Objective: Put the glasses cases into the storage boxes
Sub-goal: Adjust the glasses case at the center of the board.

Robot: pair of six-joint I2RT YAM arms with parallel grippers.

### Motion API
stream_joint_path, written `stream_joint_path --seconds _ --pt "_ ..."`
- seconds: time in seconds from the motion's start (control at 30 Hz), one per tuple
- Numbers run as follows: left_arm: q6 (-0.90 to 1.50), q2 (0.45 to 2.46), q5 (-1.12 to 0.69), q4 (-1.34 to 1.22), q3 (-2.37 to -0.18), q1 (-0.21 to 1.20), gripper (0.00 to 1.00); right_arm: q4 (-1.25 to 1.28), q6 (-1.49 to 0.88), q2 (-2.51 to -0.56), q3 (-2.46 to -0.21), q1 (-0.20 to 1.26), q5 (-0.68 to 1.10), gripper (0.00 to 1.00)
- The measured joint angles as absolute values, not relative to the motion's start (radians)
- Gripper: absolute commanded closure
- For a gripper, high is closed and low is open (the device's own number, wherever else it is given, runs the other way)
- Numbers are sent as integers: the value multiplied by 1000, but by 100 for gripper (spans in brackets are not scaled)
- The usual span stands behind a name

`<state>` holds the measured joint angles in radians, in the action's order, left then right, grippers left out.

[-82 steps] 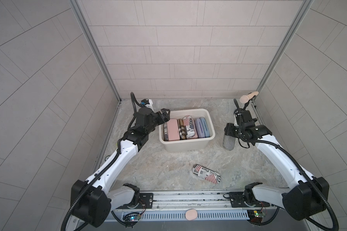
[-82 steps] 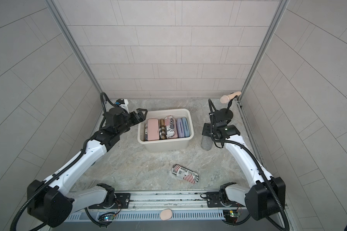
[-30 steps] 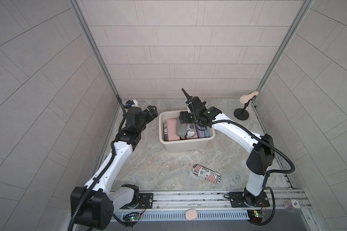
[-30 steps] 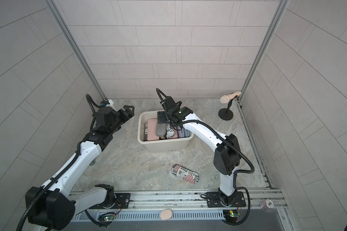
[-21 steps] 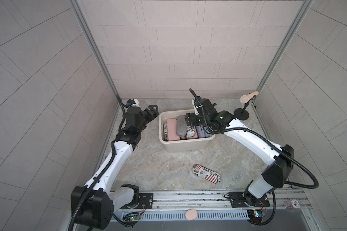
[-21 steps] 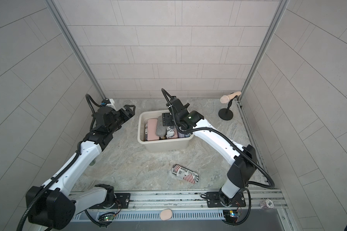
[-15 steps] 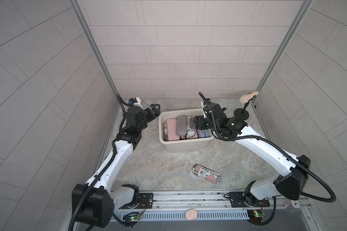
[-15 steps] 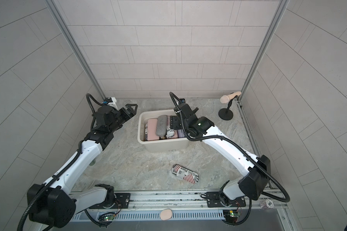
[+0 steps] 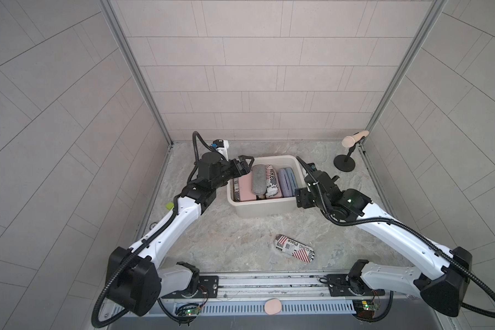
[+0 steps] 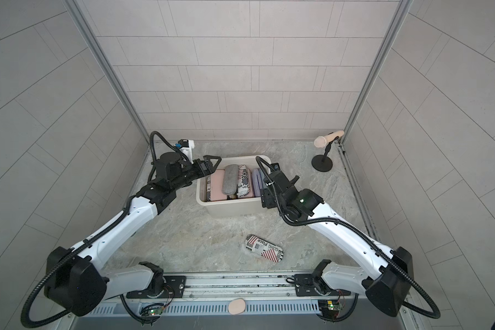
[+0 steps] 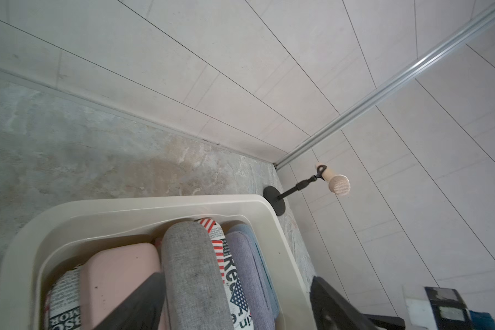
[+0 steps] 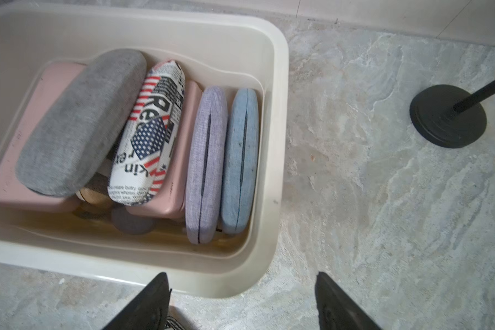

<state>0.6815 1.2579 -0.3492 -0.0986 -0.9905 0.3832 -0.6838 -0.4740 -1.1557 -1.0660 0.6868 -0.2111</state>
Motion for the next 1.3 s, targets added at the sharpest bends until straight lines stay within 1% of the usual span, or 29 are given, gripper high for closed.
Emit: stream_joint_path --seconds 0.37,0.53,0.67,0.8,1.07,1.17,1.3 --pt "677 1311 -413 -101 -1008 403 14 -768 -458 -1025 -881 708 -206 19" --pt "681 1316 -429 -102 -1008 406 14 -773 -472 -1008 -812 728 -199 19" --pt "680 1321 -431 -102 -1008 406 14 -771 -475 -1011 -770 775 -186 19" --pt "677 1321 -421 -101 -1008 406 14 -762 -476 -1048 -757 825 -167 19" --pt "672 1321 -400 -99 -1008 406 14 -690 -458 -1217 -757 968 -101 14" --pt "671 1321 -398 -99 -1008 406 14 -664 -444 -1278 -759 1021 -83 14" --pt "667 1320 -395 -97 -1008 406 13 -635 -428 -1334 -761 1054 -55 14"
